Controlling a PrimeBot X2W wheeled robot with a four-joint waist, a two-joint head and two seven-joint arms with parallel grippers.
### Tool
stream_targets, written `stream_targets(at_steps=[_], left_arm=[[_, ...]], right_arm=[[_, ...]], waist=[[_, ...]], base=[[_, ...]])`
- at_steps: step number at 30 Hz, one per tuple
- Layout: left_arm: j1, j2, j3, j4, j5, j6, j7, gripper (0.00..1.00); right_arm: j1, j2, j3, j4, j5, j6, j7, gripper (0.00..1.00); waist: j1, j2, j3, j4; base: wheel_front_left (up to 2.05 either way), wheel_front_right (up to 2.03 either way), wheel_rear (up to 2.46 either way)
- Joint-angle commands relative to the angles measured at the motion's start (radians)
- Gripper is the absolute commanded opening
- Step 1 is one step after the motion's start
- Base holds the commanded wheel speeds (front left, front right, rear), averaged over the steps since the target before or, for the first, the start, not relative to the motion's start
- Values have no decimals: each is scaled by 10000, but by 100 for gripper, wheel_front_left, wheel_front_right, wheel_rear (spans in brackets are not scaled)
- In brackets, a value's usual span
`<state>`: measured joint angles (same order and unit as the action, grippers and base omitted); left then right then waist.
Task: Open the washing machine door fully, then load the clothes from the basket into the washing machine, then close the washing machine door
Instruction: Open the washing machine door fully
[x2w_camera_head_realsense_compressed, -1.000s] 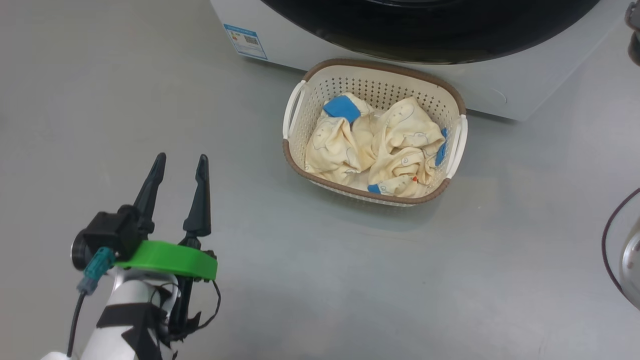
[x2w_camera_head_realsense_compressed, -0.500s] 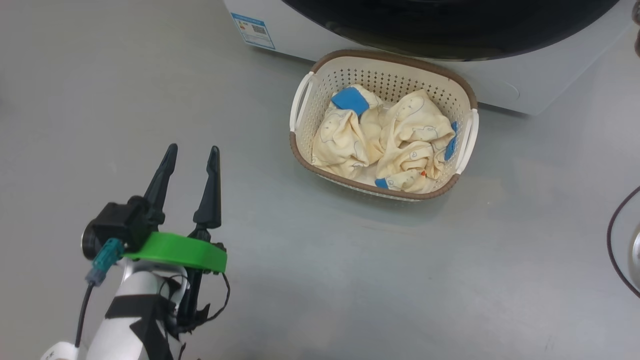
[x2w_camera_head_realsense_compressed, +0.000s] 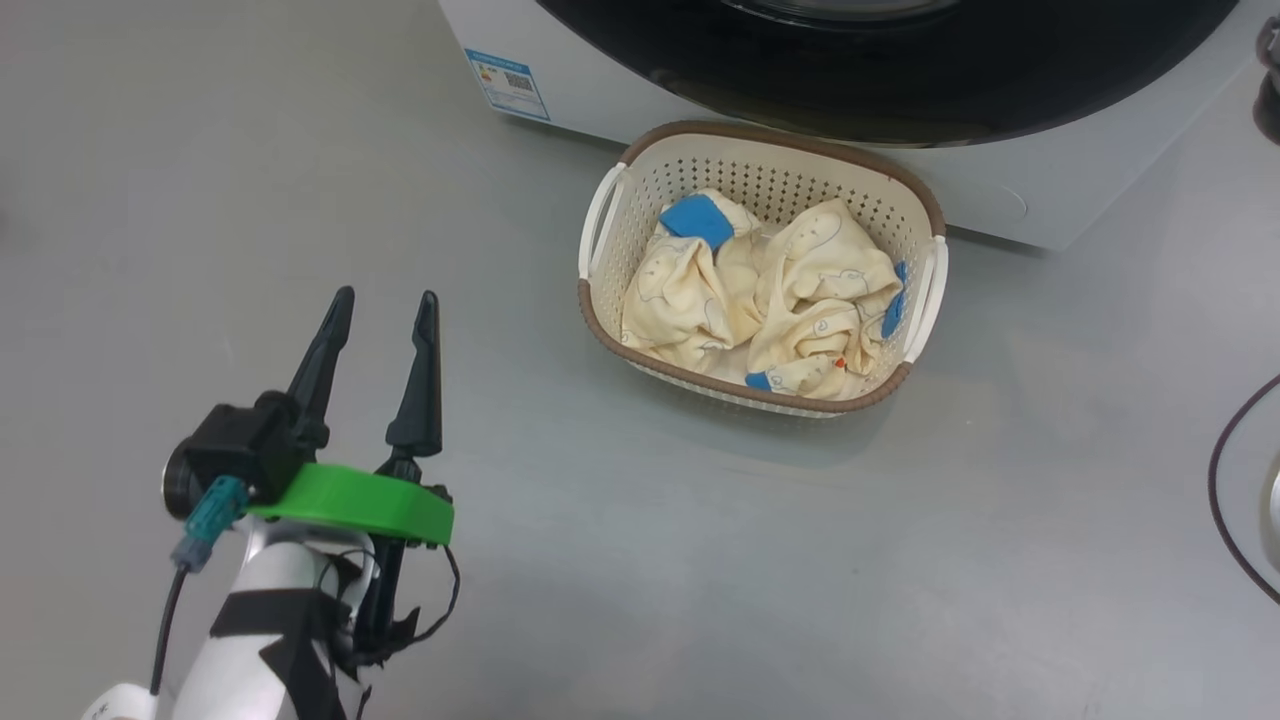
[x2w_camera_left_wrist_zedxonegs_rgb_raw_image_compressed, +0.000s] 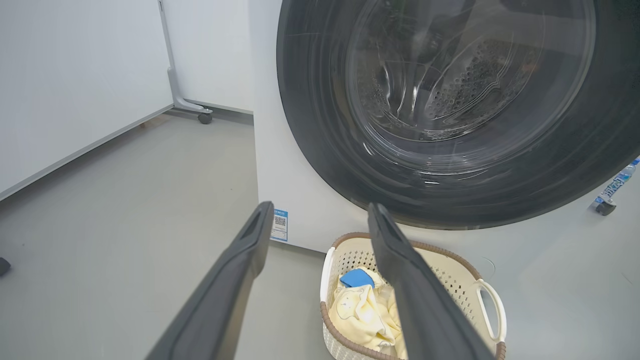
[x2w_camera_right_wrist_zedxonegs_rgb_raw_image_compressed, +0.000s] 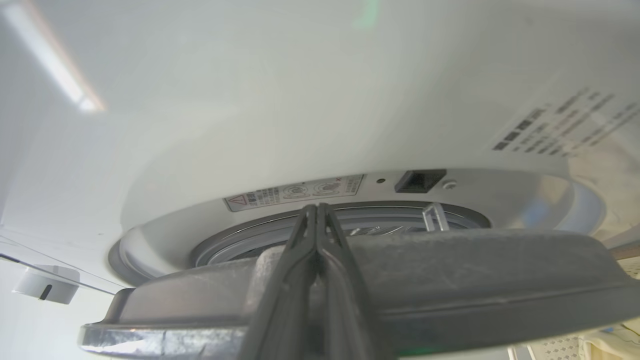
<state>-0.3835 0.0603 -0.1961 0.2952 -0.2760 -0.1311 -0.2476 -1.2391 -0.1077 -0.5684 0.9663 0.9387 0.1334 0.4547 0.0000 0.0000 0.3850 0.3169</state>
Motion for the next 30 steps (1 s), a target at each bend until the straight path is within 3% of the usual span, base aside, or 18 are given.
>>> stream_targets(at_steps=[1, 13, 30], left_arm=[[-61, 281, 326, -286, -94, 4, -141, 100], [-77, 271, 368, -369, -103, 4, -141, 100], [-66, 198, 426, -472, -26, 4, -141, 100]], right_arm=[[-292, 252, 64, -127, -156, -27, 246, 0], [-900, 206, -408, 525, -798, -27, 584, 0], [-1045, 228, -581, 852, -1390, -27, 2053, 0]], waist=[[0, 0, 8, 12], [0, 0, 147, 116], [0, 0, 75, 114]], base=[[0, 0, 0], [0, 0, 0], [0, 0, 0]])
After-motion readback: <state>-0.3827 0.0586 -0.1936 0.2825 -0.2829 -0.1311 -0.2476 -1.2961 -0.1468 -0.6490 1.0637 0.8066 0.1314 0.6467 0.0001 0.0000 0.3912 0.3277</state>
